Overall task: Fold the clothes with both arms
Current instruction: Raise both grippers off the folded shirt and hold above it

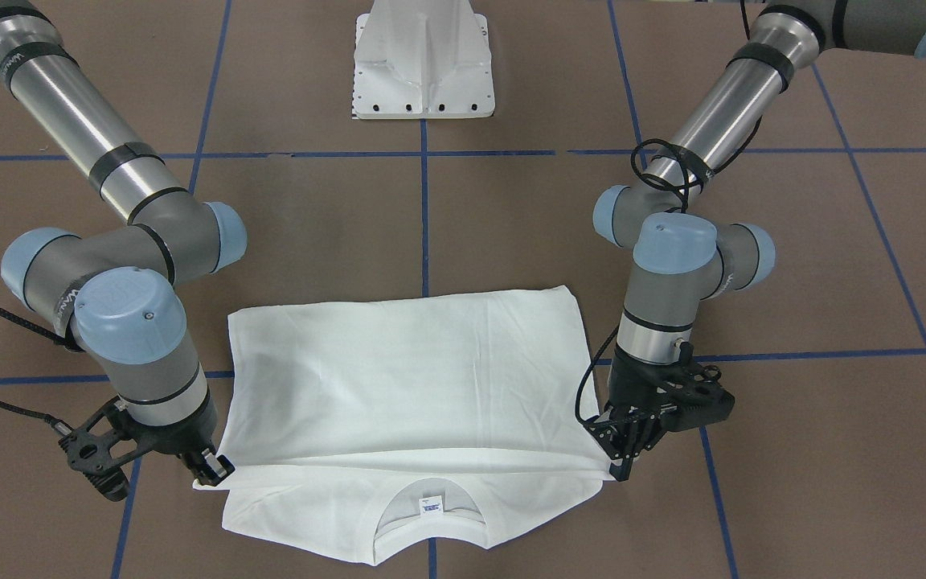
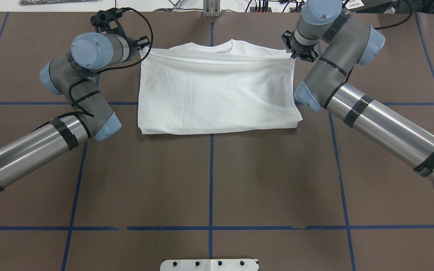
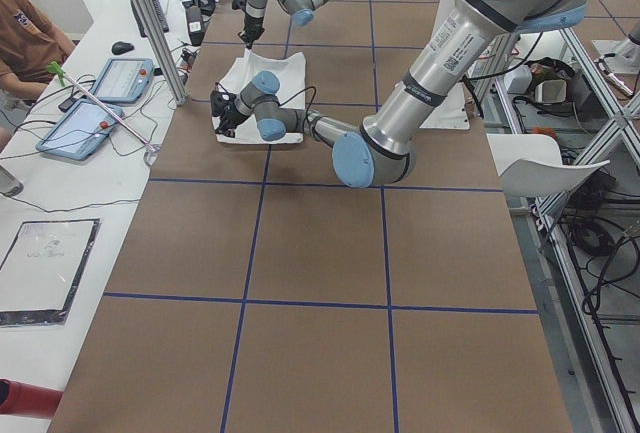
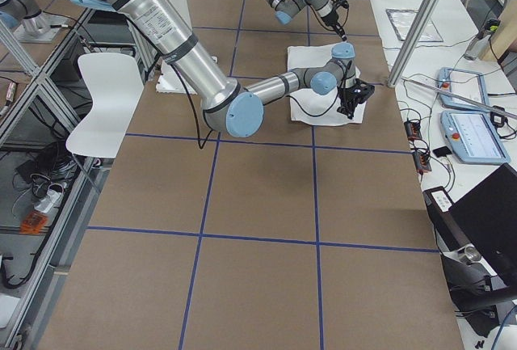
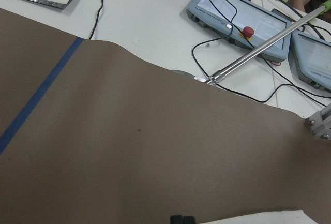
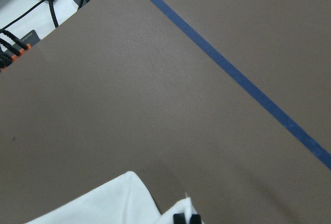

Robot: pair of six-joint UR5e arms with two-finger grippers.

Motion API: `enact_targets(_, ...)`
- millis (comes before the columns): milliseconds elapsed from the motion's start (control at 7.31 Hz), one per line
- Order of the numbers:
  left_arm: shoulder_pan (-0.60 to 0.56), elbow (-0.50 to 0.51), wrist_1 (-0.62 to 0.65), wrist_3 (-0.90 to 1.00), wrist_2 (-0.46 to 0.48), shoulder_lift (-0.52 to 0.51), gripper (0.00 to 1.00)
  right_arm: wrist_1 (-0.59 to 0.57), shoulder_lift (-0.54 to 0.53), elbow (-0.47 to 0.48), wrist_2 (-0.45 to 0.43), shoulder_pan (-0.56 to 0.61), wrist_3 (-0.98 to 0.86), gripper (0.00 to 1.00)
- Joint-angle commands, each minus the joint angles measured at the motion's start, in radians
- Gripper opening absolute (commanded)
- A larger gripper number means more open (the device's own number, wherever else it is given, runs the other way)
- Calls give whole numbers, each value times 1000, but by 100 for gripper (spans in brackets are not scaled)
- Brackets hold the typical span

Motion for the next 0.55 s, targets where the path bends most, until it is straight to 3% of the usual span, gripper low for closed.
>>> enact_targets(0, 2, 14, -1, 2, 0, -4, 0, 0, 3, -9, -6, -1, 0, 0)
enact_targets(137, 2, 14, -1, 2, 0, -7, 0, 1, 10, -14, -6, -1, 3, 12)
enact_targets(274, 4, 14, -1, 2, 0, -5, 0, 2, 14, -17, -4, -1, 5, 56)
enact_targets(410, 4, 14, -3, 3, -1, -1, 0, 3, 19, -17, -4, -1, 8, 72)
